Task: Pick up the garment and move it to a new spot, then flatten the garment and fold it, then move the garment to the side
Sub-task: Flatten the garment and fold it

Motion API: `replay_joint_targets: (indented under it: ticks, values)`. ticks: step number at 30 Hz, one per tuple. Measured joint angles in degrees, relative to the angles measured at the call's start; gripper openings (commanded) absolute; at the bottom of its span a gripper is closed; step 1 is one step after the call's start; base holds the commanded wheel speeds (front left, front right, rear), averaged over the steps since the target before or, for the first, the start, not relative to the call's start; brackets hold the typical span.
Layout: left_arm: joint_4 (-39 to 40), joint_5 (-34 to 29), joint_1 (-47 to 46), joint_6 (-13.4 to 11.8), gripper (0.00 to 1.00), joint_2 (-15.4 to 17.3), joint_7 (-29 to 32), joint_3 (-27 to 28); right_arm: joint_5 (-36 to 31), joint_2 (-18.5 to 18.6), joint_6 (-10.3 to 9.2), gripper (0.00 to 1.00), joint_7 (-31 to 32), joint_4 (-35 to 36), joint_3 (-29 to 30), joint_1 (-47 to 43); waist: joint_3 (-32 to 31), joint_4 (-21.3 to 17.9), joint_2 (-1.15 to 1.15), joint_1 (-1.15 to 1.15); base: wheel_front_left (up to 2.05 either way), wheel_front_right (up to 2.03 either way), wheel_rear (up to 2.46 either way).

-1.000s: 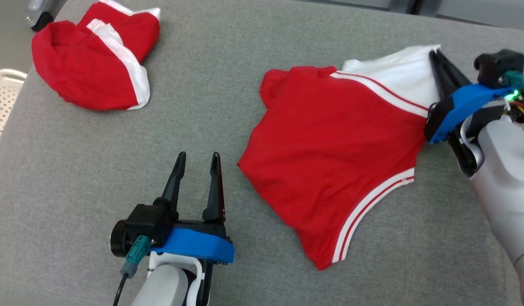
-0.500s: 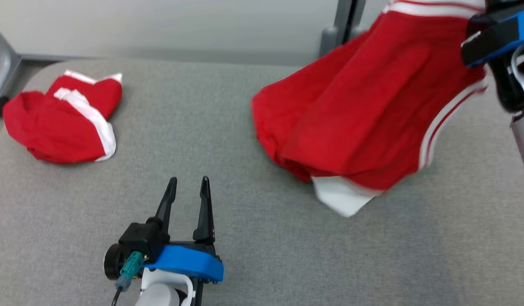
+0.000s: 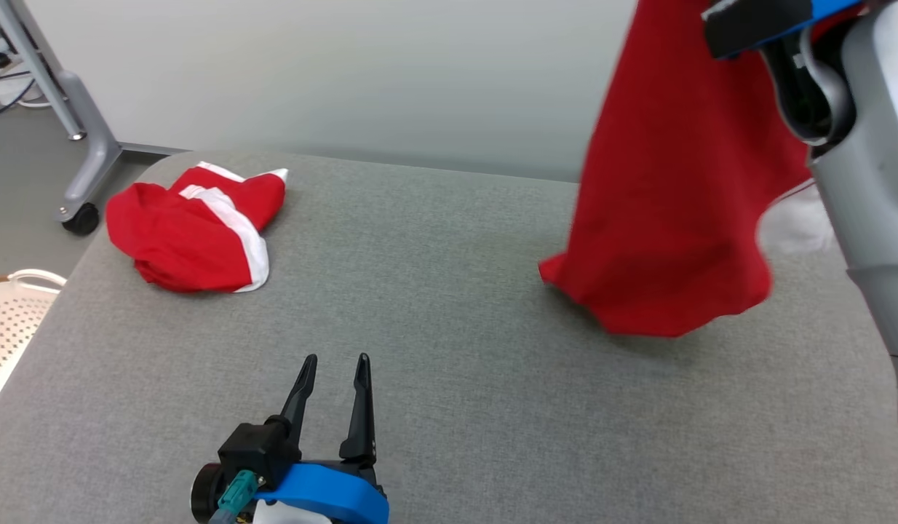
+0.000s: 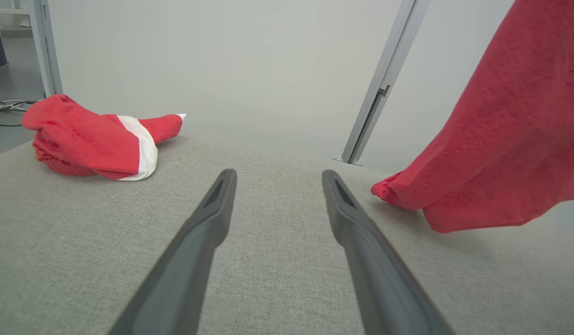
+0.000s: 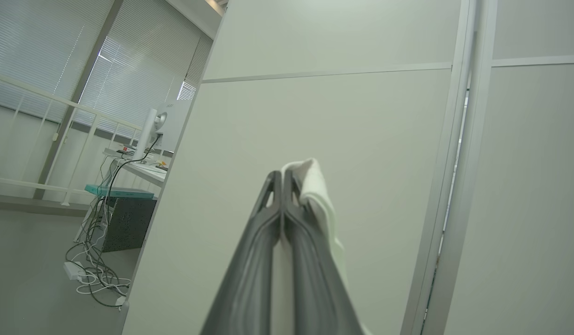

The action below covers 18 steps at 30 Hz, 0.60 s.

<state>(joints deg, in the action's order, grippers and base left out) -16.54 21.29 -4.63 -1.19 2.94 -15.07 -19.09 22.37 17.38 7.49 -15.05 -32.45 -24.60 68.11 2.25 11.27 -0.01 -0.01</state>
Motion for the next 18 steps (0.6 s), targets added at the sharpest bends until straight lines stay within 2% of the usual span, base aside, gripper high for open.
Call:
replay_joint_targets:
  ticks: [5,9,18]
  values:
    - [0.00,0.00,0.99,-0.11,1.00,-0.05,-0.01,0.69,2.02,-2.43,0.00,0.00,-0.01,1.91,0.68,0.71,-0.48,1.11,0.00,0.01,0.00,0.00,0.00]
    - [0.33,0.15,1.40,-0.32,1.00,-0.02,0.00,1.45,1.91,-2.30,0.00,0.00,-0.09,0.90,2.25,1.41,-0.16,0.55,0.00,0.00,0.00,0.00,0.00]
    - [1.40,0.85,-0.49,-0.85,1.00,-0.04,0.00,0.29,-3.72,3.00,0.00,0.00,3.86,-15.89,5.11,-3.48,3.67,-0.18,0.01,0.01,0.00,0.00,0.00]
